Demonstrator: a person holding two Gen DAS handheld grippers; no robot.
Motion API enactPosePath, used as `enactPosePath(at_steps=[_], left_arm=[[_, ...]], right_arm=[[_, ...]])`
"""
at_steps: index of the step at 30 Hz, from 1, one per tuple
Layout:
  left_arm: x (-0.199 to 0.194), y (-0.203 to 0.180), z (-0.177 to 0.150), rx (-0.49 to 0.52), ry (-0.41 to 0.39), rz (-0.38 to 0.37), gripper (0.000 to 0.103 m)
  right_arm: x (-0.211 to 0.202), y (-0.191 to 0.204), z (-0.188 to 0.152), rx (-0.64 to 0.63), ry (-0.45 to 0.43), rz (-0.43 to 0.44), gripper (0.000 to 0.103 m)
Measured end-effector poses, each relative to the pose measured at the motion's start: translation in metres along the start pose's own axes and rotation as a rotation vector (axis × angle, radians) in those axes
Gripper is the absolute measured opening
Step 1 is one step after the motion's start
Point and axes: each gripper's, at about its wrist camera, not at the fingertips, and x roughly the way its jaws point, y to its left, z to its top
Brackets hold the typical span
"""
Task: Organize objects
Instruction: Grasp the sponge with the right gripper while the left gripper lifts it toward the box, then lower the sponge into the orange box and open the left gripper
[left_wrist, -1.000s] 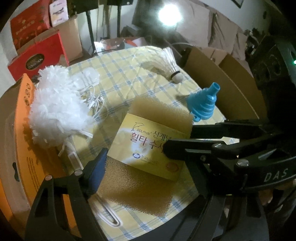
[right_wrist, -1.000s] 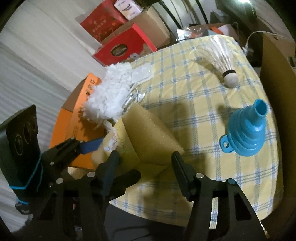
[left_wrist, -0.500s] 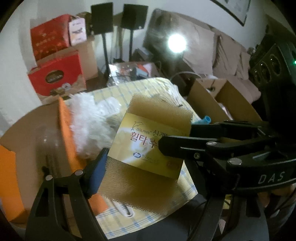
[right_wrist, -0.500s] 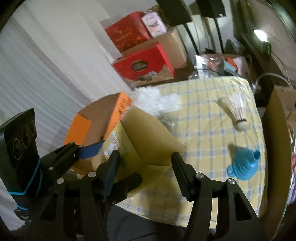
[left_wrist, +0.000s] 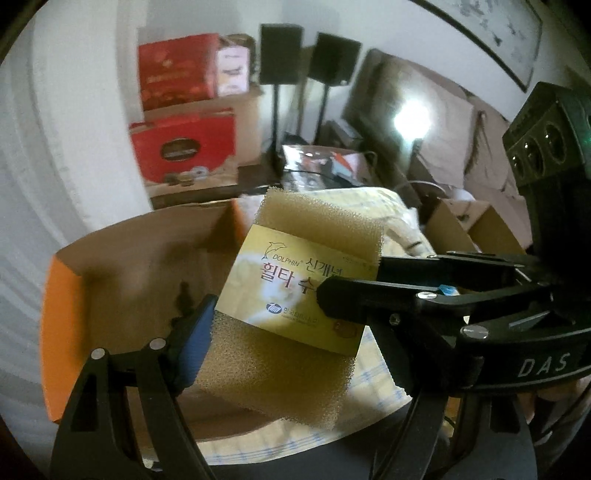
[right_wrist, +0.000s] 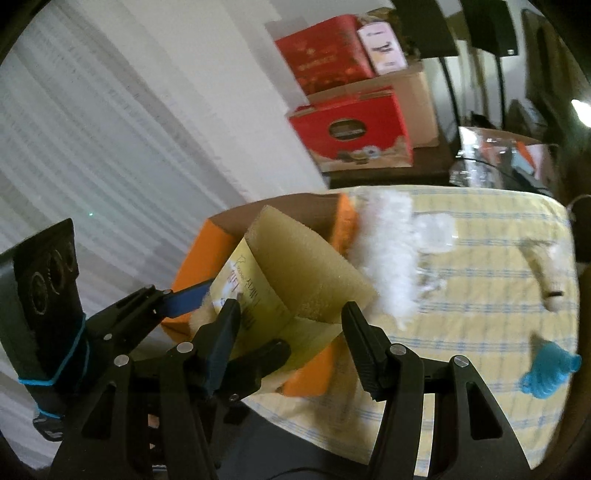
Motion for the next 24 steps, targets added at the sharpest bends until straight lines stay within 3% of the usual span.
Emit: enactPosePath(at_steps=[12,24], left_arm=[[-0.017,0.091,-0.024,-0.137,-0.010,0.083,0.079],[-0.005,0.160,-0.041,-0.239,0.021,0.169,0.079]], right_arm=[[0.076,0.057,0.015,-0.048,0.081,0.083,0.058],[0.132,0.079,0.027,-0.057,0.130,0.108,0.058]])
